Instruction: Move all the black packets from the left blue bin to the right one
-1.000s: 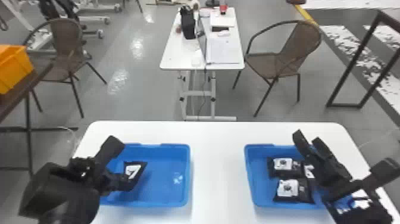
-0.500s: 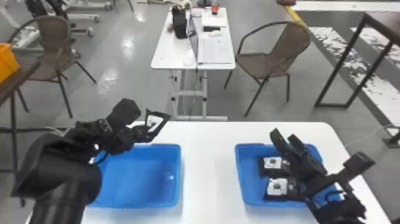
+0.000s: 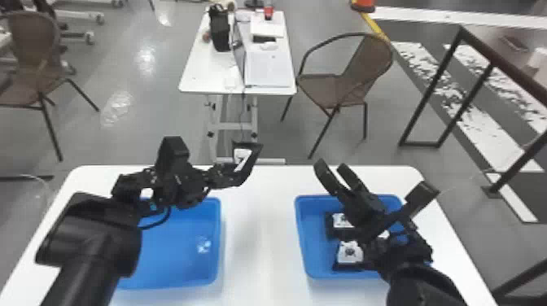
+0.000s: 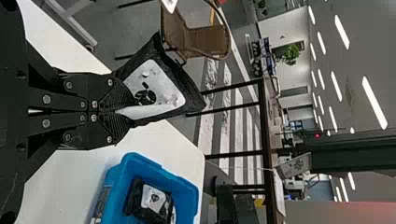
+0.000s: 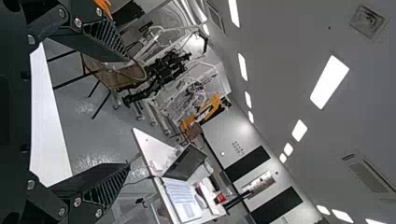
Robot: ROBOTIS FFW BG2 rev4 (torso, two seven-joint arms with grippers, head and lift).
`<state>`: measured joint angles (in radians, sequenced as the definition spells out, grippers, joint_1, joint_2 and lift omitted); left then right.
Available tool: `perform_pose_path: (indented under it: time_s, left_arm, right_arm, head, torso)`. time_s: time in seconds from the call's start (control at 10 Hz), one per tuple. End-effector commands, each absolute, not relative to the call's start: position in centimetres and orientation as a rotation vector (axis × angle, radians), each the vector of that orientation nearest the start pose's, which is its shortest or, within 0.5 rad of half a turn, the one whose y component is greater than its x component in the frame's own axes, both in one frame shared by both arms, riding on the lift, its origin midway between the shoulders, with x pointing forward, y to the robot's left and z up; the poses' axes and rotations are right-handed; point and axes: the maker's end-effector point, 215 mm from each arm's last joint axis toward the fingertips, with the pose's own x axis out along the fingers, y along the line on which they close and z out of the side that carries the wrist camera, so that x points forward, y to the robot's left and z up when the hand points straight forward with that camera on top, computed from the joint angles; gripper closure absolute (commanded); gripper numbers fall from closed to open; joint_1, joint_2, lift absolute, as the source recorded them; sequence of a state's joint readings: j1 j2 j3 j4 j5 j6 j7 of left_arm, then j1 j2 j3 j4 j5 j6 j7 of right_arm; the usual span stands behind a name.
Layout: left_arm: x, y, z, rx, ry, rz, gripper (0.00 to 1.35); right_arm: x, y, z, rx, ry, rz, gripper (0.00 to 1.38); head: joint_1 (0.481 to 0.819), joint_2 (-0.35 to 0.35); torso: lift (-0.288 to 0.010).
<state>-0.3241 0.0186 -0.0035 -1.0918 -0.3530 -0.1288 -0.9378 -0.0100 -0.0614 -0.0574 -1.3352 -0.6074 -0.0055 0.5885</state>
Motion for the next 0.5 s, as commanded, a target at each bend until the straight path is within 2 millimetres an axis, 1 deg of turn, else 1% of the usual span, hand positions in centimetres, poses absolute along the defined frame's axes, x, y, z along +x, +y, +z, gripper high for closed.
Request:
perform_pose_path:
  time_s: [0.0, 0.1, 0.2, 0.3, 0.4]
  left_arm:
    - [58.2, 4.1, -43.2, 0.313, 0.216, -1.036, 1.21]
    - [58.1, 2.7, -43.4, 0.303, 0.222, -1.072, 1.21]
    - [58.2, 1.4, -42.8, 0.3, 0.214, -1.096, 1.21]
    - [58.4, 0.5, -42.3, 0.297, 0.207, -1.109, 1.21]
    - [58.1, -0.4, -42.1, 0.283, 0.202, -1.129, 1.21]
  right_arm:
    - [57.0, -17.1, -38.2, 0.582, 0.014, 0.473, 0.23]
    - [57.3, -15.7, -37.4, 0.577, 0.007, 0.506, 0.23]
    - [57.6, -14.2, -37.0, 0.565, 0.009, 0.538, 0.23]
    - [57.7, -12.7, -36.9, 0.562, 0.016, 0.564, 0.23]
    - [57.9, -11.5, -36.8, 0.553, 0.024, 0.585, 0.23]
  head:
    - [0.695, -0.111]
    - [0.695, -0.12]
    - [0.695, -0.123]
    - [0.695, -0.122]
    - [0.695, -0.12]
  torso:
    - [0.0]
    - [0.0]
    - [0.0]
    - [0.0]
    - [0.0]
